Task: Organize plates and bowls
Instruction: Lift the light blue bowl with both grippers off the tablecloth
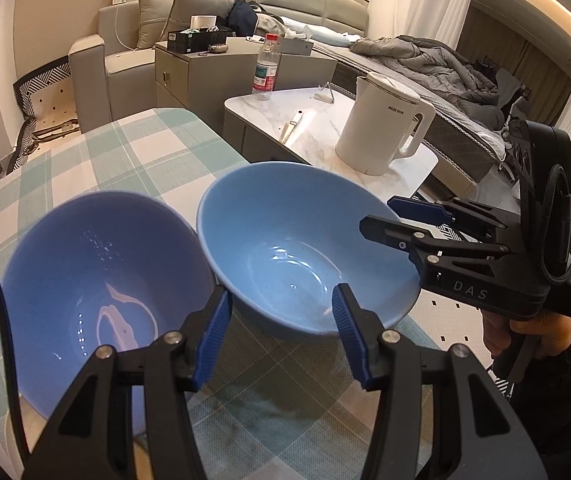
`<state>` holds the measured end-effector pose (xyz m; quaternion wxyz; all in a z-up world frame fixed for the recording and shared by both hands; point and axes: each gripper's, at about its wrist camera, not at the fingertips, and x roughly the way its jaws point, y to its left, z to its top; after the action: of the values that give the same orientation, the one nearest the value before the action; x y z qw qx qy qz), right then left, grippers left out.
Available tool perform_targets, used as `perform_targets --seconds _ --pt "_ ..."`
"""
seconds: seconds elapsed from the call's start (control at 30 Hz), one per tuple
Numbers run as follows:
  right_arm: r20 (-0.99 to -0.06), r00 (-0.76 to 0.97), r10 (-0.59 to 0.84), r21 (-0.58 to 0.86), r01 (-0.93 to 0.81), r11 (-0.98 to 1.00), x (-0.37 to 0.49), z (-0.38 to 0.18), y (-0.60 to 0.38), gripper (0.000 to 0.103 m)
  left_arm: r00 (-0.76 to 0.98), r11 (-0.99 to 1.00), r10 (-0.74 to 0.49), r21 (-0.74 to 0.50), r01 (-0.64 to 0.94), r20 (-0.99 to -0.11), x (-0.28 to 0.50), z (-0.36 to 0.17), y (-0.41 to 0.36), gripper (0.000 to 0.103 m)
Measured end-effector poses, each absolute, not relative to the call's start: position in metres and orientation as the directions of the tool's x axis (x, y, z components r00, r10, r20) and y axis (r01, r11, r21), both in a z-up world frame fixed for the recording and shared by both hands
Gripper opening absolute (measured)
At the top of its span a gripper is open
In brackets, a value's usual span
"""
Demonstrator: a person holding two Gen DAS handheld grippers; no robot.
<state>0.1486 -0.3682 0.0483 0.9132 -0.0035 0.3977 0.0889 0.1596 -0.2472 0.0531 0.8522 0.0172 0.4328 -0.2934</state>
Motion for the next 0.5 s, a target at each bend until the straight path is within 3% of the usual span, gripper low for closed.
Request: perform_targets --seconds 0.5 --pt "-0.679 0.718 0.151 0.047 -0.163 0.986 0.135 0.068 -0.361 0.048 0.489 0.823 -0.502 -0.221 0.523 -0.713 0.152 0.066 -0.239 0.051"
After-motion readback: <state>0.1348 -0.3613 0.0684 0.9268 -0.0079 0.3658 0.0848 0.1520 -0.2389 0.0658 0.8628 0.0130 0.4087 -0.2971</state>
